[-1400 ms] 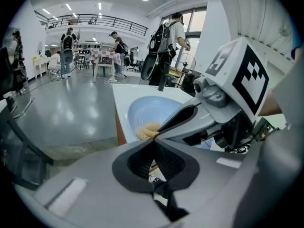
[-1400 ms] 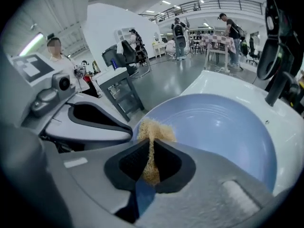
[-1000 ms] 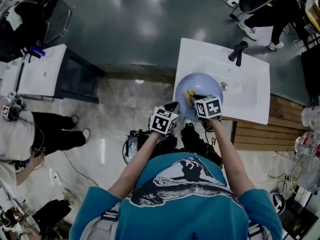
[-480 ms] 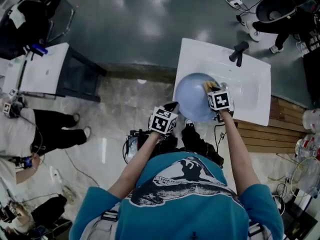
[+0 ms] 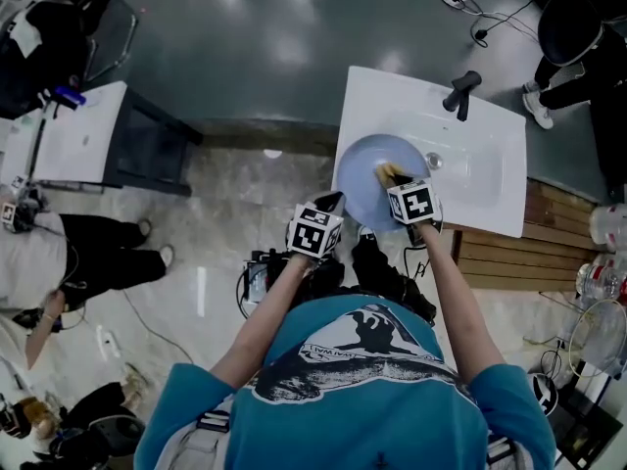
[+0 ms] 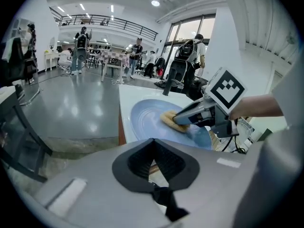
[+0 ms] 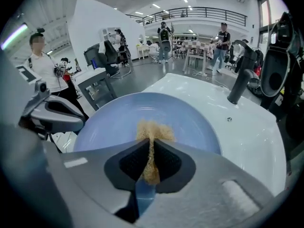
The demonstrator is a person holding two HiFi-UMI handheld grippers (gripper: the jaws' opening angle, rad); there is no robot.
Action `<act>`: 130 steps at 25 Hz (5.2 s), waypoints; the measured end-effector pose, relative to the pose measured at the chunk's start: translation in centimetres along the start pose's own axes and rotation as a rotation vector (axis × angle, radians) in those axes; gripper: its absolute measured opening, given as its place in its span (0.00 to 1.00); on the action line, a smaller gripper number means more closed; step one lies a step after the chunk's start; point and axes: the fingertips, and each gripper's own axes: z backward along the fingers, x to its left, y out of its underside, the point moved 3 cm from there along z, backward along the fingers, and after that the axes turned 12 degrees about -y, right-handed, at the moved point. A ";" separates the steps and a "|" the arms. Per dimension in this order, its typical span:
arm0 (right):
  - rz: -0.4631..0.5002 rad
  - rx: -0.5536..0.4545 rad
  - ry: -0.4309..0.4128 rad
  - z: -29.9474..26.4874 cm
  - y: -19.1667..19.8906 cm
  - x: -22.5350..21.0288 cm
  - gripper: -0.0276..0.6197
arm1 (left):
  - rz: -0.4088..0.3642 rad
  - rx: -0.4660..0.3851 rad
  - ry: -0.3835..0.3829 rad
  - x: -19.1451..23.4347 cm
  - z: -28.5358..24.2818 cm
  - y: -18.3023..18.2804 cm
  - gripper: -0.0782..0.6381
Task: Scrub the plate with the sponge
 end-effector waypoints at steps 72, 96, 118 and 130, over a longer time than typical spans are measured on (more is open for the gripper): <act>-0.056 0.103 -0.098 2.3 5.1 6.4 0.09 | 0.006 -0.015 0.056 -3.1 -1.6 -0.7 0.12; -0.239 -0.037 -0.194 1.8 2.7 7.4 0.09 | 0.127 -0.110 0.096 -0.3 0.1 -2.8 0.12; -0.301 -0.316 -0.185 7.8 4.2 13.8 0.09 | 0.085 -0.112 0.238 -1.3 8.7 2.5 0.12; -0.305 -0.360 -0.205 10.9 7.4 14.9 0.09 | -0.028 -0.110 0.228 -5.1 10.8 4.0 0.12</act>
